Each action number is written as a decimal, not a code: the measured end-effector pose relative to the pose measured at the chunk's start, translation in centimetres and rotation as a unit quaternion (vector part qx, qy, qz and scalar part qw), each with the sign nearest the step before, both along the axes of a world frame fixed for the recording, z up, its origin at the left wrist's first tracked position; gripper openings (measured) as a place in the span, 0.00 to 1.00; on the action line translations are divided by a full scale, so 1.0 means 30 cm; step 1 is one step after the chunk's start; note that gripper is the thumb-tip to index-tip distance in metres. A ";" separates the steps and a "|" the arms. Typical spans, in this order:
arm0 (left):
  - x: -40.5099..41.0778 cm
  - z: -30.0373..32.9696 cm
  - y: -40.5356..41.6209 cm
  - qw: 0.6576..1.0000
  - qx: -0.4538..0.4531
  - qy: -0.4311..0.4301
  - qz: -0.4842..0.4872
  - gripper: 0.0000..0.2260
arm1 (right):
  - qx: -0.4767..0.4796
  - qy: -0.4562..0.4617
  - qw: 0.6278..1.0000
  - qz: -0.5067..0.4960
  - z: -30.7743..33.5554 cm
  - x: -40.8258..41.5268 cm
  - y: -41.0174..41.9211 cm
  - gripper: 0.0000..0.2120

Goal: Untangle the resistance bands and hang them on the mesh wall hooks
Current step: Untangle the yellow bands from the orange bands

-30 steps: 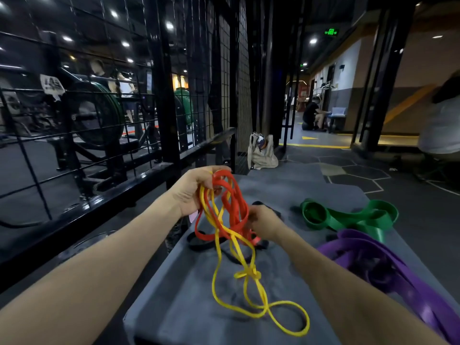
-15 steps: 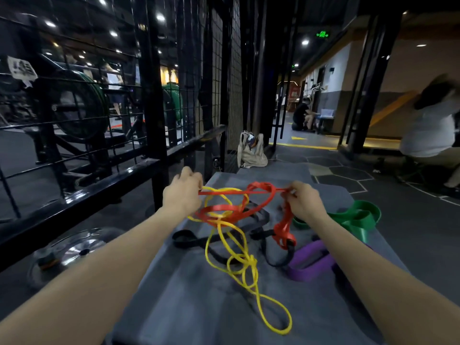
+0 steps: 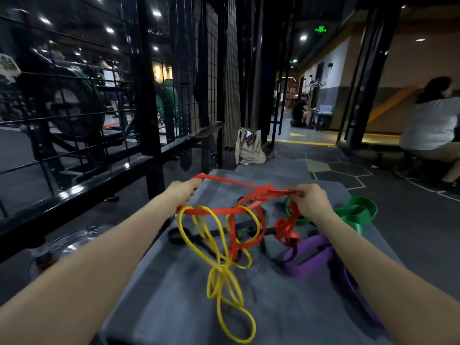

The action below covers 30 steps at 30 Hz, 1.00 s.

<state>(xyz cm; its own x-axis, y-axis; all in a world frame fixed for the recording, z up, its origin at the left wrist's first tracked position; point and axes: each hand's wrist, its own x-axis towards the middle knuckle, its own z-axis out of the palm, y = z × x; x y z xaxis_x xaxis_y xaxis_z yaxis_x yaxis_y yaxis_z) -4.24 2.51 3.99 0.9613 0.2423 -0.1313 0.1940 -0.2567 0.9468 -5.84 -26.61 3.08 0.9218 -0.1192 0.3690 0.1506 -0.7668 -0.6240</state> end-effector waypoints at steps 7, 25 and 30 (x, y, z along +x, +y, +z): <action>-0.015 -0.011 0.059 0.921 0.381 0.019 -0.073 0.12 | -0.006 0.024 1.000 0.010 -0.046 -0.020 0.004 0.13; -0.075 -0.287 -0.340 0.901 0.367 -0.096 -0.210 0.12 | -0.068 0.038 0.991 0.111 -0.104 -0.083 -0.009 0.11; -0.068 -0.278 -0.198 0.954 0.228 0.029 -0.195 0.12 | -0.036 0.040 0.996 0.071 -0.144 -0.088 -0.072 0.11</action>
